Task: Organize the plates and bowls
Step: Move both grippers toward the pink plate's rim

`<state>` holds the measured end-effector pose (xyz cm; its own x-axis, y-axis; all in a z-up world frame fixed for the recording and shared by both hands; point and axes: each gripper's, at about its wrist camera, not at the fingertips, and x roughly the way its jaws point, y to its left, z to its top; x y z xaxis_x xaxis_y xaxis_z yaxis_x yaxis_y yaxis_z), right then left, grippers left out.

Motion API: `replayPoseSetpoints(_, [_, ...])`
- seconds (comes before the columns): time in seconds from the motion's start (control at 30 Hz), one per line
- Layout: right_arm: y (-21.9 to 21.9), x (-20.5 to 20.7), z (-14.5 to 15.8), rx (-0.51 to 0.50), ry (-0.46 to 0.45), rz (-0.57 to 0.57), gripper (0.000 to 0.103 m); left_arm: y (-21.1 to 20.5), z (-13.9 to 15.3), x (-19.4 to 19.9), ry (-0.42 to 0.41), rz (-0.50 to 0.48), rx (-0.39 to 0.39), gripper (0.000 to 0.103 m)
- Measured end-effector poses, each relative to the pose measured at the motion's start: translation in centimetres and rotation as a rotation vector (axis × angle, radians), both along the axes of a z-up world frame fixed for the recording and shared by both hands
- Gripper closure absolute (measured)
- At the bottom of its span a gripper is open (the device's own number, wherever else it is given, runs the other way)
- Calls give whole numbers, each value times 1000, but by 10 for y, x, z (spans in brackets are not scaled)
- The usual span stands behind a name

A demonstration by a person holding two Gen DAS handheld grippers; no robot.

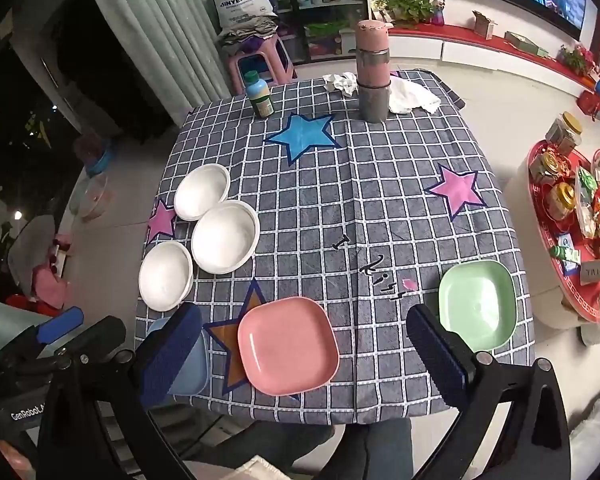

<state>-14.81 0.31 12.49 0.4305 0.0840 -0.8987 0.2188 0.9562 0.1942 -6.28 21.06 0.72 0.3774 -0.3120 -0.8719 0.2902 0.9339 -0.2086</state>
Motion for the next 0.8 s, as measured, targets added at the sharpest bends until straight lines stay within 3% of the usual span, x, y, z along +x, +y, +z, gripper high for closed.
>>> replayPoseSetpoints(0.23, [-2, -9, -6, 6, 37, -14, 0, 23, 50, -39, 19, 29, -12, 0])
replayPoseSetpoints(0.4, [12, -1, -6, 3, 69, 24, 0, 39, 82, -41, 35, 131, -15, 0])
replayPoseSetpoints(0.57, [21, 7, -14, -18, 83, 119, 0, 54, 86, -35, 113, 253, -10, 0])
replayPoseSetpoints(0.7, [17, 13, -25, 10, 207, 183, 0, 50, 79, -38, 180, 299, 15, 0])
replayPoseSetpoints(0.8, [14, 22, -42, -44, 255, 174, 0, 43, 62, -42, 225, 292, 68, 0])
